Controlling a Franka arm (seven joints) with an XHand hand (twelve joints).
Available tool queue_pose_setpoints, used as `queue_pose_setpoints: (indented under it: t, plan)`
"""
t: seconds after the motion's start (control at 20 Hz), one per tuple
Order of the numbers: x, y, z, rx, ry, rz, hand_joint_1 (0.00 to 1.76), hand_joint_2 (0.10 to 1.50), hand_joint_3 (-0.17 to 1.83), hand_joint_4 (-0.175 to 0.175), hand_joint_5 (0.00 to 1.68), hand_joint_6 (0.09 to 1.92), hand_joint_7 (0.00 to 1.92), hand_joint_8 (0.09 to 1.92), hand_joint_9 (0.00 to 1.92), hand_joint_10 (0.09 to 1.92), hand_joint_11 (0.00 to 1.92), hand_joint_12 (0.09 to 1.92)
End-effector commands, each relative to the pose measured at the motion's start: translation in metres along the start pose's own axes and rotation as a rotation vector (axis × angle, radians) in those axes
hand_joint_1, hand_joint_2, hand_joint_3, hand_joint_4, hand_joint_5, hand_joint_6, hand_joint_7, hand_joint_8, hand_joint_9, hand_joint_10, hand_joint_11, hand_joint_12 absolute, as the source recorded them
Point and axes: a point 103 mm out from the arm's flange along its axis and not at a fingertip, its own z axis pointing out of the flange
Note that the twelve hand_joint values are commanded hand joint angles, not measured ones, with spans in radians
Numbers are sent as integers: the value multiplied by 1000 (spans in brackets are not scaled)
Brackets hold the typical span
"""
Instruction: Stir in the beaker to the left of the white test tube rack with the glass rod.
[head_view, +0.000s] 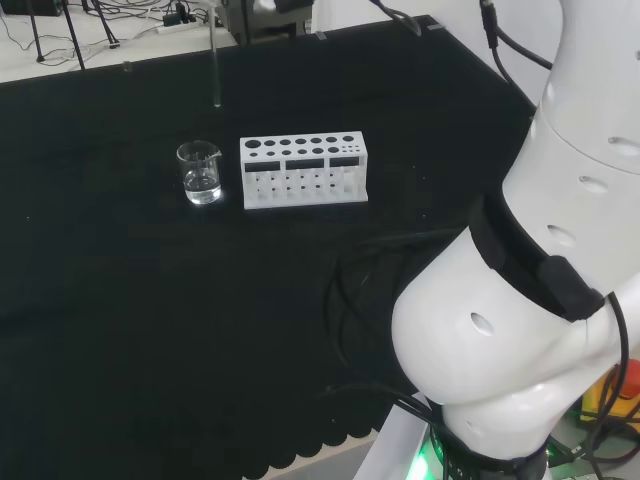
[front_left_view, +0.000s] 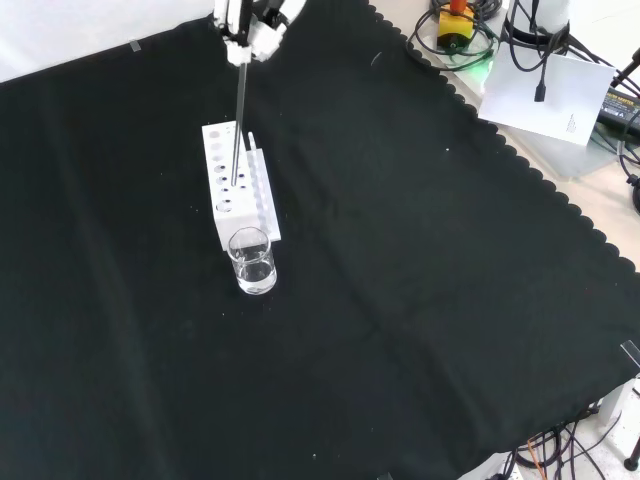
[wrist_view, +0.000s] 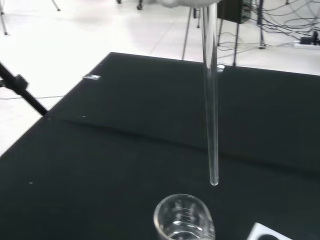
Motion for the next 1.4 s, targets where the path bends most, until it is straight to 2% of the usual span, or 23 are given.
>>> queue_pose_setpoints:
  t: [0.05,0.35,0.65,1.4]
  plan:
    - [21,8,4,11,-1,-54,1311,1103,-175,-175,1413,87,1137,1084,1541,941,1675,605]
    - [37,19,14,29,-2,-98,1311,1102,-175,-175,1414,87,1137,1083,1541,940,1675,604]
    - [39,23,21,36,-14,-108,1310,1103,-175,-175,1414,87,1135,1085,1541,939,1675,604]
    - [14,37,54,69,-15,-107,1310,1104,-175,-175,1417,87,1128,1096,1542,938,1672,606]
